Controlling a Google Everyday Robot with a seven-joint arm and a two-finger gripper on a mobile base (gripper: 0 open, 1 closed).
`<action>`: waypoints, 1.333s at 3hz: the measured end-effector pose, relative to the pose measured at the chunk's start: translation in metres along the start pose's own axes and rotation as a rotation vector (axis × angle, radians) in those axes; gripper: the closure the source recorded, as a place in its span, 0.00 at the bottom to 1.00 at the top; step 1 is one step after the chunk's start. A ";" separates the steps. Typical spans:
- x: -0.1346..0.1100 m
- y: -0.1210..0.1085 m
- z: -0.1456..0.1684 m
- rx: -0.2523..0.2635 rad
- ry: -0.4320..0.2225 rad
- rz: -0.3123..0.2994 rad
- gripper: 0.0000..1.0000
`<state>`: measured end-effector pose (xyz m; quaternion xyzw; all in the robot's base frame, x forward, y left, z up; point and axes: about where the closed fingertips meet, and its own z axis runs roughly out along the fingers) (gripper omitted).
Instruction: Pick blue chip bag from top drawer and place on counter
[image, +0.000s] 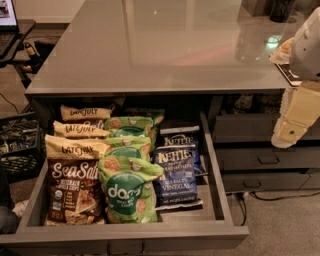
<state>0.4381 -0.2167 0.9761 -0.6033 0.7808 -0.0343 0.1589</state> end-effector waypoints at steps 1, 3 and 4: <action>0.000 0.000 0.000 0.000 0.000 0.000 0.00; -0.046 0.028 0.049 -0.088 -0.013 -0.063 0.00; -0.056 0.046 0.063 -0.183 -0.074 -0.060 0.00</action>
Offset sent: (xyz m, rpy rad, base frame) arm -0.0010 0.0434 -0.0422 0.0089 0.0789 0.0665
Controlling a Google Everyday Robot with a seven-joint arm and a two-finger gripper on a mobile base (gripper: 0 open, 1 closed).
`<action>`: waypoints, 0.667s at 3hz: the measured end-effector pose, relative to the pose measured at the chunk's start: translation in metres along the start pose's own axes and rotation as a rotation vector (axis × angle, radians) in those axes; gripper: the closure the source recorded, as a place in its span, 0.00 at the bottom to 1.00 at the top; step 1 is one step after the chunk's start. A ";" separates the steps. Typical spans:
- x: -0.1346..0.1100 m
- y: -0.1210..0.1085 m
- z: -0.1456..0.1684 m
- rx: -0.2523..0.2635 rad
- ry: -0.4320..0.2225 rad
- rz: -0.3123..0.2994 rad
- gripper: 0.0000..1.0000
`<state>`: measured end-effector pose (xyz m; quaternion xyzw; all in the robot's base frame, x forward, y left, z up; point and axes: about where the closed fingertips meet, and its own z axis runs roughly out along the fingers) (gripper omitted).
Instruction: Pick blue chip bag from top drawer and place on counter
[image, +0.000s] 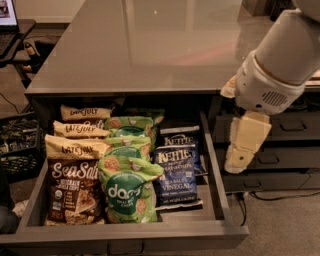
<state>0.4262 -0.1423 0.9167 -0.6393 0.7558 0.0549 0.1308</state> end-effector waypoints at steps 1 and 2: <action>-0.008 0.003 -0.001 -0.010 -0.027 0.000 0.00; -0.022 0.004 0.023 -0.014 -0.056 -0.024 0.00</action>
Offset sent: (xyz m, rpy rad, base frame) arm 0.0116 0.0665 -0.0585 0.1064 -0.0048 0.0830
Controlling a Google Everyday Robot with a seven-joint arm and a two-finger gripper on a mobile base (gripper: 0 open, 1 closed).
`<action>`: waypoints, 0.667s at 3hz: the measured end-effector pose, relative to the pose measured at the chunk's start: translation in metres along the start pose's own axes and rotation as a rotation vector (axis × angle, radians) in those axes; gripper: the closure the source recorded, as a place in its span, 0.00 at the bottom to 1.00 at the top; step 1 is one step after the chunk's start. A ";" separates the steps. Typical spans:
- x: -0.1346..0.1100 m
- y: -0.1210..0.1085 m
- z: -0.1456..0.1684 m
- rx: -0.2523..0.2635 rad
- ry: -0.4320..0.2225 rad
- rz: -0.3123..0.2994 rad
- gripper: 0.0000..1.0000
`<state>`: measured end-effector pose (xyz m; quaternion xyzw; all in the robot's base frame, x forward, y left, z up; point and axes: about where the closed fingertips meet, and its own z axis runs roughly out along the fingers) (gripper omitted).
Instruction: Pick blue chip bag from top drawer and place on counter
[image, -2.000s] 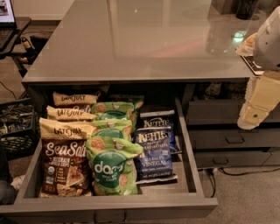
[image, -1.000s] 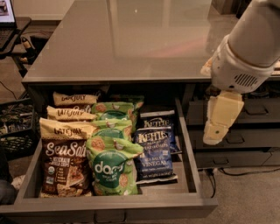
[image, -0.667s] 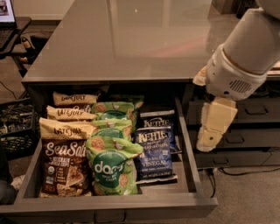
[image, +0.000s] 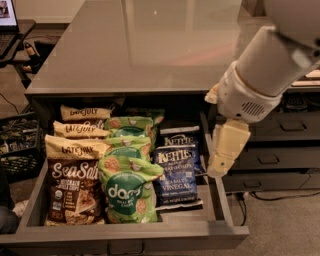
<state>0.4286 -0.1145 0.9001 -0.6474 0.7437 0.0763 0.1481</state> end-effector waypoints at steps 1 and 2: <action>-0.038 -0.033 0.076 -0.012 -0.037 -0.045 0.00; -0.039 -0.035 0.079 -0.011 -0.036 -0.048 0.00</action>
Offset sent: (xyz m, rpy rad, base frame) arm 0.0814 0.0756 -0.0902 0.0210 -0.0167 0.0686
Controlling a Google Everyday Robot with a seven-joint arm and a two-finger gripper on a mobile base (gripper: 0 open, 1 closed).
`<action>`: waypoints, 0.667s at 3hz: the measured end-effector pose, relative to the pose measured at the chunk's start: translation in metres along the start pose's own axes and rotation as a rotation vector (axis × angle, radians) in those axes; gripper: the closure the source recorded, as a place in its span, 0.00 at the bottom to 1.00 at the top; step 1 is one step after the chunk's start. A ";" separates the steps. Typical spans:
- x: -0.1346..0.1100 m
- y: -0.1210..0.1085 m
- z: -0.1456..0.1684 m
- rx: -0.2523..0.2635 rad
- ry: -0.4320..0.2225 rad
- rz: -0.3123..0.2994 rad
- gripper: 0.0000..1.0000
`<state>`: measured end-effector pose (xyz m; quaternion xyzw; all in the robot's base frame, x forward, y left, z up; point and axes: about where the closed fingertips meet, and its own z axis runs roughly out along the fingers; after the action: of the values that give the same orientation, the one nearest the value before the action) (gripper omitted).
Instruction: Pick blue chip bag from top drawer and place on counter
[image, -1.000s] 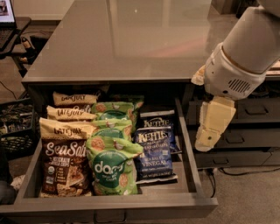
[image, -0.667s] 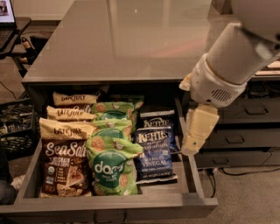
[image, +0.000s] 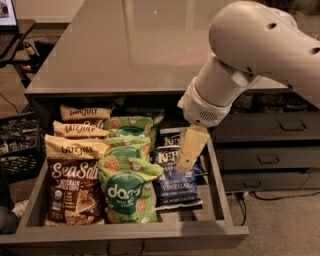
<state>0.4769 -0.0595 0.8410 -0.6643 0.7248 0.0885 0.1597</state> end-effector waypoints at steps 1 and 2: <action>0.000 -0.001 0.004 0.013 -0.010 -0.007 0.00; 0.011 -0.019 0.035 0.037 0.006 0.009 0.00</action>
Offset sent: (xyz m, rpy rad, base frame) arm 0.0585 -0.0054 -0.0798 -0.0301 -0.0657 -0.0665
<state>0.4987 -0.0598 0.8061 -0.6581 0.7299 0.0738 0.1692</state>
